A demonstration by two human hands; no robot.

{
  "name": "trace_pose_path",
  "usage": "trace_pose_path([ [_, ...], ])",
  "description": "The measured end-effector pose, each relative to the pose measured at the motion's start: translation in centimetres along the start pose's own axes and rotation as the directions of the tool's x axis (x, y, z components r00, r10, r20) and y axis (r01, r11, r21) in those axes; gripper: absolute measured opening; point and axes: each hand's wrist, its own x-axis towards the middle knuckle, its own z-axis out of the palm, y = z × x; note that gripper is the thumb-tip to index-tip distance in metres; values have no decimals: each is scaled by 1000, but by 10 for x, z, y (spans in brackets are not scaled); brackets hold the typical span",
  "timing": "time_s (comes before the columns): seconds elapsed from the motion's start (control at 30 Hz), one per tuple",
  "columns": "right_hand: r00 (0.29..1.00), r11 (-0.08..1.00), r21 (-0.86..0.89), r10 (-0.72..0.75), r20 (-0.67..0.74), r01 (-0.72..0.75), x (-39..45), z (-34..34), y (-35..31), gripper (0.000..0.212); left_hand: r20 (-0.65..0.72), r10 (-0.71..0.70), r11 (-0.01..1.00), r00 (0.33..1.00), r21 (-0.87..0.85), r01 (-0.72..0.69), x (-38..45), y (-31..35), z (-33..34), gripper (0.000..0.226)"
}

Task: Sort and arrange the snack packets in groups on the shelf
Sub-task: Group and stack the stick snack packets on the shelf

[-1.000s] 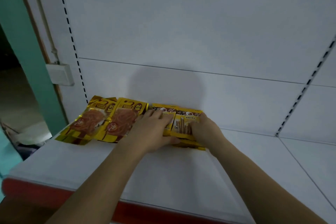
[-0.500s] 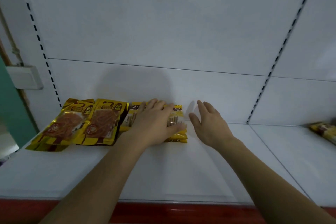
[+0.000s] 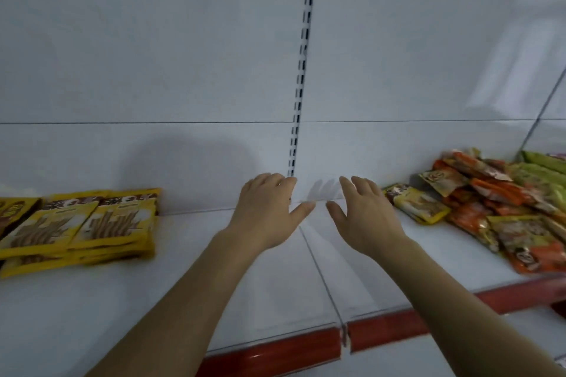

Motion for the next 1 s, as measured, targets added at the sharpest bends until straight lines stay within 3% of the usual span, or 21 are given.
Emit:
trace_pose_path([
  [0.3, 985, 990, -129, 71, 159, -50, 19, -4, 184, 73, 126, 11, 998, 992, -61, -3, 80, 150, 82, 60],
  [0.47, 976, 983, -182, 33, 216, 7, 34, 10, 214, 54, 173, -43, 990, 984, -125, 65, 106, 182, 112, 53],
  [0.57, 991, 981, -183, -36, 127, 59, 33, 14, 212, 53, 167, -104, 967, 981, -215, 139, 113, 192, 124, 46],
  [0.67, 990, 988, -112, -115, -81, 105, 28, 14, 212, 63, 219, -187, 858, 958, -438, 268, 120, 200, 126, 53],
  [0.73, 964, 977, -99, -205, -168, 190, 23, 18, 210, 50, 248, -254, 649, 935, -673, 355, 124, 201, 128, 56],
  [0.8, 937, 949, -22, -313, -157, 314, 18, 22, 207, 40, 253, -392, 453, 884, -783, 425, 132, 197, 135, 54],
  [0.83, 925, 932, 22, -356, -135, 362, 16, 22, 206, 43, 238, -451, 415, 860, -797, 438, 133, 194, 134, 46],
  [0.9, 917, 925, 57, -362, -166, 376, 19, 17, 210, 53, 159, -548, 435, 821, -784, 442, 131, 187, 122, 27],
  [0.97, 946, 964, -8, -262, -194, 265, 28, 10, 214, 52, 85, -617, 442, 782, -785, 434, 128, 174, 112, 22],
  [1.0, 974, 982, -71, -185, -129, 177, 33, 6, 214, 50, 71, -632, 432, 772, -795, 427, 126, 167, 108, 21],
])
